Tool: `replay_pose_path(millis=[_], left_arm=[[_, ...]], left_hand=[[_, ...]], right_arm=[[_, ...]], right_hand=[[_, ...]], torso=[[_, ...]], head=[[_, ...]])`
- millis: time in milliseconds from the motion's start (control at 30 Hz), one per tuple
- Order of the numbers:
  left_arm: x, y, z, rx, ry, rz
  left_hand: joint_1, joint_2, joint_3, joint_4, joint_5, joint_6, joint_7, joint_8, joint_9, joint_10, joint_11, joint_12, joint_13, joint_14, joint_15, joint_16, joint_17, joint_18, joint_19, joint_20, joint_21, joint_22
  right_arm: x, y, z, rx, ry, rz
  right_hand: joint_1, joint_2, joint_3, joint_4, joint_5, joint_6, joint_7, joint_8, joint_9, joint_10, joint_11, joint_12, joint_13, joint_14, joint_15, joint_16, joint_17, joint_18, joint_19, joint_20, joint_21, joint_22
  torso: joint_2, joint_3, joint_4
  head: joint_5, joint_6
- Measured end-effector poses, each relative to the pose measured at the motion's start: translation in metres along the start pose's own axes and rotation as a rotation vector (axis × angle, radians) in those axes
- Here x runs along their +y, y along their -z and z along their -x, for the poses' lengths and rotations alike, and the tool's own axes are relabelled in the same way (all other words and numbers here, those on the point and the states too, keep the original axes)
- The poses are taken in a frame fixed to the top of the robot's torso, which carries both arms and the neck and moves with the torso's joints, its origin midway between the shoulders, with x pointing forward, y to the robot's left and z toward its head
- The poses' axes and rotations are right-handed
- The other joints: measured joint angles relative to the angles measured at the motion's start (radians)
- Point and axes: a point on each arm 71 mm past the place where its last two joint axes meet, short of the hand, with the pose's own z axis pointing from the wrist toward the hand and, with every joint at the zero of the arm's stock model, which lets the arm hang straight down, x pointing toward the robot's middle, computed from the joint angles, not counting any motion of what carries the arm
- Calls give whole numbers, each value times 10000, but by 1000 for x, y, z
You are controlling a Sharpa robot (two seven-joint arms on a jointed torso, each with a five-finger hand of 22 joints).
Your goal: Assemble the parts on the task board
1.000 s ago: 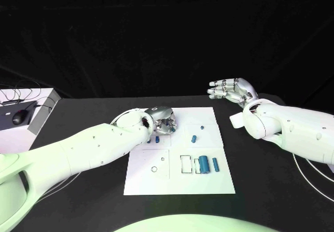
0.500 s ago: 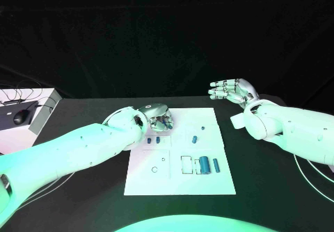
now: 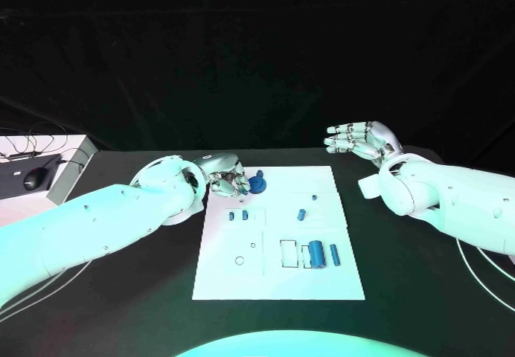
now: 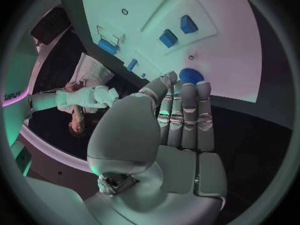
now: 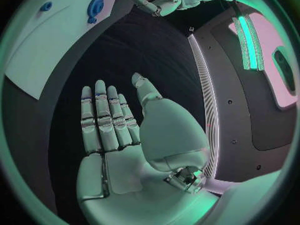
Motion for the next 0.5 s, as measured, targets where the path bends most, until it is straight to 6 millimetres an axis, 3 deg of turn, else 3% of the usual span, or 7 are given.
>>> replay_pose_path(millis=[500], left_arm=[[20, 4, -1, 426, -62, 719]], left_hand=[[0, -1, -56, 54, -12, 0, 1, 17, 0, 36, -36, 1, -6, -1, 0, -41, 49, 0, 1, 2, -74, 0]], right_arm=[[0, 0, -1, 8, -4, 2]], right_hand=[[0, 0, 0, 0, 0, 0, 0, 0, 0, 0, 0, 0, 1, 0, 0, 0, 0, 0, 0, 0, 0, 0]], torso=[[15, -9, -14]], head=[[71, -41]])
